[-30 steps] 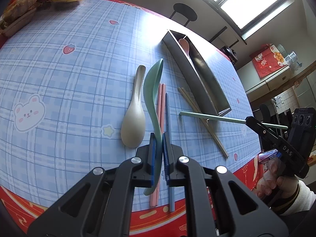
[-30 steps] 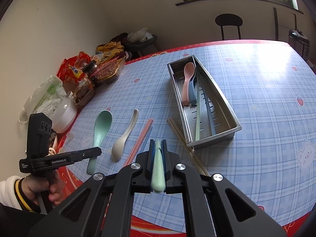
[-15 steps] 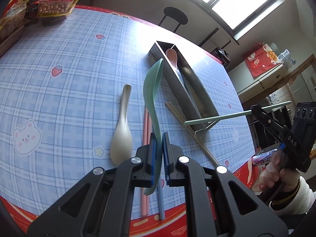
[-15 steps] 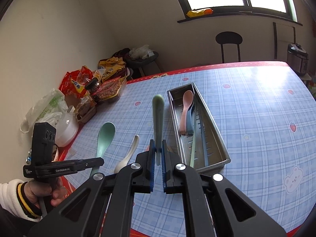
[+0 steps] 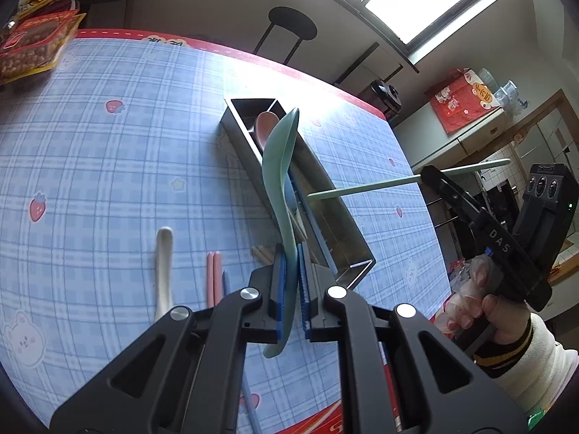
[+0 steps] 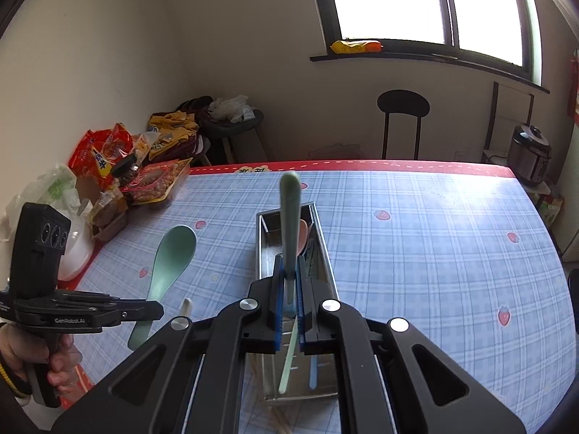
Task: Organize utensils
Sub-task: 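Lift the green spoon with the left tool while the right tool carries the chopstick toward the caddy, then lower the green spoon and light green chopstick into the steel caddy and open both tools, then move the left tool to the pink chopstick while the right tool moves to the beige chopstick, then close the left tool on the pink chopstick while the right tool grasps the beige chopstick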
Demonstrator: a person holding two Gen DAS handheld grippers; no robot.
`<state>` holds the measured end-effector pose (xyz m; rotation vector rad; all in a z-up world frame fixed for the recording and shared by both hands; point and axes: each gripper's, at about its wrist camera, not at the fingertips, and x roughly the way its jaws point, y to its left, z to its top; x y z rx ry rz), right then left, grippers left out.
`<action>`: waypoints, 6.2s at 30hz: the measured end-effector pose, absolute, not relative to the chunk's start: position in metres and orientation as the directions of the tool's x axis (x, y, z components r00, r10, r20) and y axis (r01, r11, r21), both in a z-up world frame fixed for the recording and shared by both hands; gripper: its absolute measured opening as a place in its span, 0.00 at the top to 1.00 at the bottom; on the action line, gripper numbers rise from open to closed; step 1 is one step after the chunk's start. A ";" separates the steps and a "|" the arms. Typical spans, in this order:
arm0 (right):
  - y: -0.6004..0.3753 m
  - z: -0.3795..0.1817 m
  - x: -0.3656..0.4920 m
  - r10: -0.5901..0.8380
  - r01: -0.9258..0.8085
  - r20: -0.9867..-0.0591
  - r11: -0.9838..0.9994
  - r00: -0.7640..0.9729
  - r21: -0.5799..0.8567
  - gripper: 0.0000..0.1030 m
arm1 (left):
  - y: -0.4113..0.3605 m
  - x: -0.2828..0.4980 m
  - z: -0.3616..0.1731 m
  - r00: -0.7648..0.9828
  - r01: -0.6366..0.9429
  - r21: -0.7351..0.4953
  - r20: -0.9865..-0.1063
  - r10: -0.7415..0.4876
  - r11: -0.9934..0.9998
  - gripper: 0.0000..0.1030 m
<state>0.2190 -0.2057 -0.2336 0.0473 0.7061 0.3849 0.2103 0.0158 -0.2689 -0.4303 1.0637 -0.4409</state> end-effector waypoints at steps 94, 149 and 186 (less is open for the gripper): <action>-0.209 -0.334 0.158 0.230 -0.228 -0.821 0.965 0.523 0.126 0.06 | 0.034 0.203 -0.290 0.472 0.031 -0.154 -0.869 -0.150 0.988 0.05; -0.146 -0.372 0.125 0.376 -0.430 -0.883 0.872 0.282 0.234 0.92 | 0.025 0.108 -0.348 0.430 0.066 -0.124 -0.892 -0.140 0.990 0.05; -0.149 -0.378 0.126 0.362 -0.413 -0.891 0.881 0.275 0.230 0.92 | 0.006 0.126 -0.363 0.337 0.149 -0.226 -0.904 -0.264 0.963 0.86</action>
